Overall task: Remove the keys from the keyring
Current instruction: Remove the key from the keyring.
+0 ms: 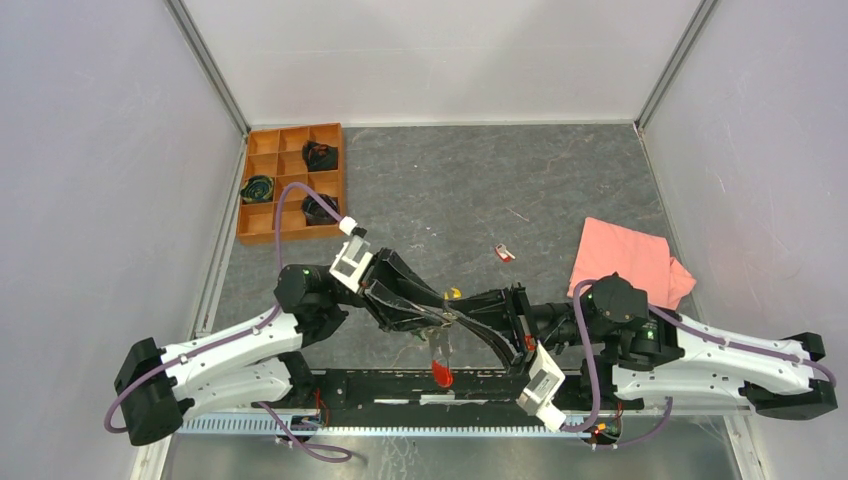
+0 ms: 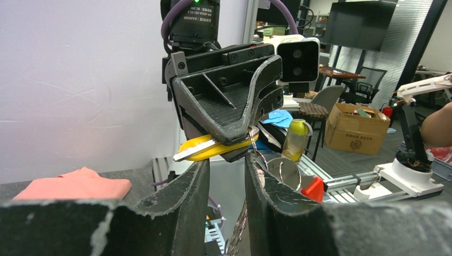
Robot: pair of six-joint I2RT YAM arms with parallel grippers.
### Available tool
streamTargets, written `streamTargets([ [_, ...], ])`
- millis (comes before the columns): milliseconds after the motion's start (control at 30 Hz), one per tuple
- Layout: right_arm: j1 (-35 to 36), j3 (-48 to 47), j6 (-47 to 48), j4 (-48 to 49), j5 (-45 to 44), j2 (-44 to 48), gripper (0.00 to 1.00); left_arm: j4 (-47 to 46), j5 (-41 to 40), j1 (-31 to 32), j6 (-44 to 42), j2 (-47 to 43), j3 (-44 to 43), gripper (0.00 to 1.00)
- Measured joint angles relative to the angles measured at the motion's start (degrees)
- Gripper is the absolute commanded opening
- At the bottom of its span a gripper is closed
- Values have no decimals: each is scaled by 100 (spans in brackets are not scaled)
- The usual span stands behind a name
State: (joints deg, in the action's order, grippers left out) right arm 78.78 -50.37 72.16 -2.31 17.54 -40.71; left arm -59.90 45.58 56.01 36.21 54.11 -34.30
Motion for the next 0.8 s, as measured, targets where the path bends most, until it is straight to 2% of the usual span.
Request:
streamTargets([
  [800, 83, 627, 699, 907, -756, 26, 0, -157, -474, 0, 472, 33, 251, 31],
])
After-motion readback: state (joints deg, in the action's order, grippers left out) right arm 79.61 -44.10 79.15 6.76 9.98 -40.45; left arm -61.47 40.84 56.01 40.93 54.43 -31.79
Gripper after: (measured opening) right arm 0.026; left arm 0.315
